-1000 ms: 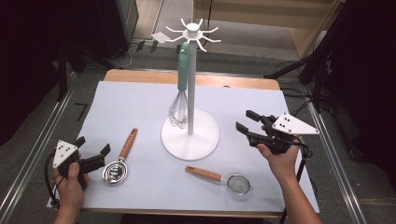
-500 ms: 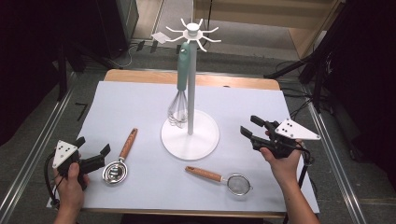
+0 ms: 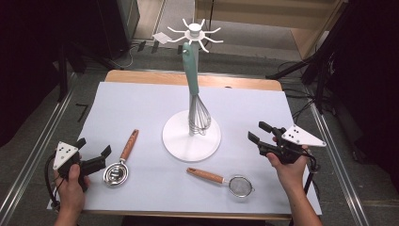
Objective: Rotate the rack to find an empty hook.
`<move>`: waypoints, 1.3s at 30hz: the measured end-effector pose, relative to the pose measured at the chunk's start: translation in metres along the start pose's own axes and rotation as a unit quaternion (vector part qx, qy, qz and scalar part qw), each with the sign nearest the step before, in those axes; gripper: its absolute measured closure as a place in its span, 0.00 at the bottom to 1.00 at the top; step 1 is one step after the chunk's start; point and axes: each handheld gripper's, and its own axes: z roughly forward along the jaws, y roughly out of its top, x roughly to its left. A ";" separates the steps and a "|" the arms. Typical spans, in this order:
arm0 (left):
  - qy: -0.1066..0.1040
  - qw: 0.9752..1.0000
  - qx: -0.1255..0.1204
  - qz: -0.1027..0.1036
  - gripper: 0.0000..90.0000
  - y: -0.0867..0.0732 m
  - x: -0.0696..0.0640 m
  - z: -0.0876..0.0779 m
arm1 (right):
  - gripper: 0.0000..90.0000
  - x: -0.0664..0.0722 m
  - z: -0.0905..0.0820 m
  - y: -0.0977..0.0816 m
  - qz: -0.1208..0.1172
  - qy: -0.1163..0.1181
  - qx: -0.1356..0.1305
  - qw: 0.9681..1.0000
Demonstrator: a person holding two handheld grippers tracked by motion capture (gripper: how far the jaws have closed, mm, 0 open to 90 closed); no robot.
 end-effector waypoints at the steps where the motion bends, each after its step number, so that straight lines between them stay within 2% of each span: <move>1: 0.000 1.000 0.000 0.000 0.04 0.000 0.000 0.000 | 0.48 -0.001 0.000 -0.001 0.001 -0.002 0.001 1.000; 19: 0.001 1.000 0.000 0.000 0.04 0.000 0.000 0.000 | 0.48 -0.018 -0.013 -0.031 0.022 -0.032 0.024 0.999; 27: 0.002 1.000 -0.001 0.001 0.04 0.000 -0.001 0.001 | 0.48 -0.023 -0.020 -0.044 0.022 -0.043 0.041 0.998; 29: 0.002 1.000 0.000 0.002 0.04 0.000 -0.001 0.001 | 0.47 -0.023 -0.019 -0.045 0.016 -0.044 0.050 0.998; 35: 0.002 1.000 0.001 0.005 0.04 0.000 -0.001 0.001 | 0.47 -0.016 -0.010 -0.049 -0.004 -0.019 0.083 0.996; 39: 0.002 1.000 0.000 0.006 0.04 0.000 -0.002 0.001 | 0.47 -0.012 -0.007 -0.050 -0.004 -0.007 0.094 0.996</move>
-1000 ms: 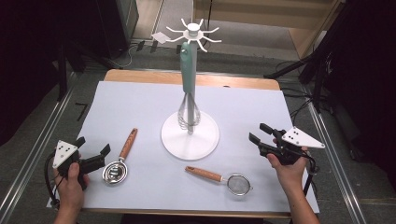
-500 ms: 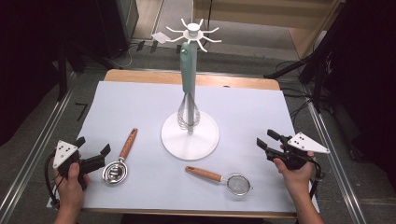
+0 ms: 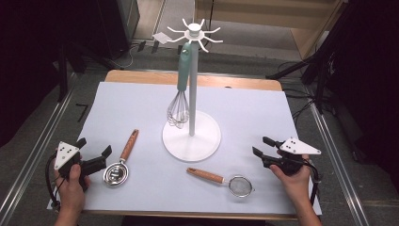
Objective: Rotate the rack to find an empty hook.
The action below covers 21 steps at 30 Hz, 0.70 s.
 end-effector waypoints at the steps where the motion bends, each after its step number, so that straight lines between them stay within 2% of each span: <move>1: 0.000 1.000 0.000 0.000 0.04 0.000 0.000 0.000 | 0.47 0.002 0.002 0.000 -0.003 0.003 0.005 1.000; 11: 0.002 1.000 0.010 0.010 0.04 0.000 -0.002 0.001 | 0.48 0.001 0.002 -0.004 -0.004 0.003 0.013 1.000; 14: 0.002 1.000 0.010 0.009 0.04 0.001 -0.002 0.000 | 0.50 -0.005 -0.002 -0.010 0.004 -0.009 -0.004 1.000; 17: 0.002 1.000 0.008 0.010 0.04 0.001 -0.002 0.000 | 0.48 -0.015 -0.008 -0.019 0.008 -0.040 -0.025 0.999; 18: 0.002 1.000 0.008 0.010 0.04 0.001 -0.002 0.000 | 0.48 -0.018 -0.011 -0.022 0.009 -0.056 -0.041 0.998; 20: 0.003 1.000 0.008 0.011 0.04 0.001 -0.002 -0.001 | 0.48 -0.026 -0.018 -0.027 0.030 -0.069 -0.064 0.995; 21: 0.002 1.000 0.007 0.010 0.04 0.001 -0.002 0.000 | 0.46 -0.030 -0.021 -0.028 0.040 -0.073 -0.066 0.994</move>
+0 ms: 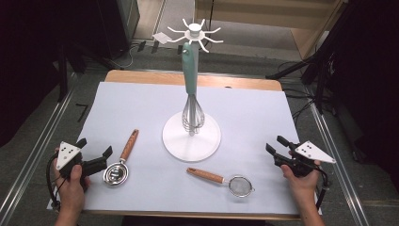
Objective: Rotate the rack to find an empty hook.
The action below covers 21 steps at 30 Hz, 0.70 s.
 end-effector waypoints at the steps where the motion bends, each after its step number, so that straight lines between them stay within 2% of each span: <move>1: 0.000 1.000 0.001 0.000 0.04 0.000 0.000 0.000 | 0.45 -0.003 -0.003 -0.001 0.005 -0.006 -0.006 1.000; 3: 0.001 1.000 0.000 -0.001 0.04 0.000 0.000 0.000 | 0.41 -0.007 -0.008 -0.004 0.018 -0.021 -0.005 1.000; 5: 0.001 1.000 0.000 -0.001 0.04 0.000 0.000 0.000 | 0.25 -0.007 -0.010 -0.009 0.024 -0.035 0.010 0.999; 6: 0.002 1.000 0.000 -0.001 0.04 0.000 0.000 0.000 | 0.25 -0.007 -0.010 -0.009 0.024 -0.035 0.010 0.999; 7: 0.002 1.000 -0.001 -0.001 0.04 0.000 0.000 0.000 | 0.20 -0.007 -0.013 -0.015 0.020 -0.043 0.017 0.999; 9: 0.002 1.000 -0.001 0.000 0.04 0.000 0.000 0.000 | 0.16 -0.005 -0.020 -0.018 0.021 -0.048 0.006 0.999; 13: 0.003 1.000 -0.002 0.001 0.04 0.001 -0.001 0.000 | 0.16 -0.006 -0.029 -0.018 0.033 -0.049 -0.012 0.998; 15: 0.001 1.000 -0.002 0.005 0.04 0.001 -0.002 -0.001 | 0.16 -0.008 -0.034 -0.022 0.049 -0.059 -0.029 0.997; 18: 0.001 1.000 -0.002 0.008 0.04 0.001 -0.003 -0.001 | 0.17 -0.008 -0.036 -0.023 0.059 -0.069 -0.042 0.995; 21: -0.001 1.000 -0.002 0.014 0.04 0.002 -0.004 -0.002 | 0.18 -0.008 -0.036 -0.024 0.056 -0.071 -0.043 0.995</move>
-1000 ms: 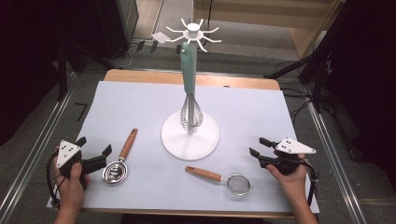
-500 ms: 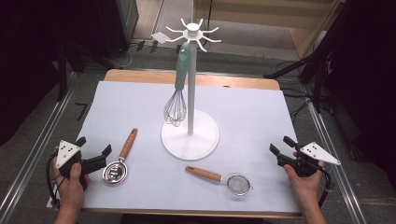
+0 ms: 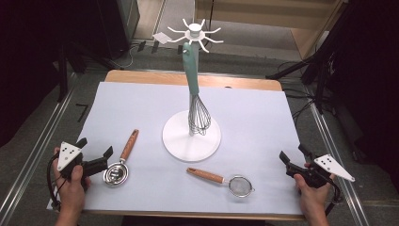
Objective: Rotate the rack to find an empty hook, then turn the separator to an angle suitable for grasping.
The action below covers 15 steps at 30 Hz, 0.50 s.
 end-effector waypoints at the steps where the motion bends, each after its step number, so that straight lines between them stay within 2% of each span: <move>1: -0.002 1.000 0.000 -0.001 0.04 0.000 0.000 0.000 | 0.18 0.001 0.000 0.000 -0.001 0.001 0.001 1.000; 7: -0.002 1.000 0.009 0.007 0.08 0.003 -0.006 0.001 | 0.20 0.005 0.004 -0.001 -0.022 -0.003 0.010 1.000; 8: -0.002 1.000 0.015 0.014 0.08 0.006 -0.010 0.001 | 0.20 0.007 0.005 -0.001 -0.028 -0.001 0.013 1.000; 12: -0.011 0.999 0.026 0.034 0.08 0.014 -0.019 0.001 | 0.21 0.007 0.006 -0.001 -0.028 -0.001 0.015 0.999; 15: -0.017 0.999 0.031 0.040 0.08 0.017 -0.025 0.002 | 0.21 0.007 0.007 -0.001 -0.027 -0.001 0.015 1.000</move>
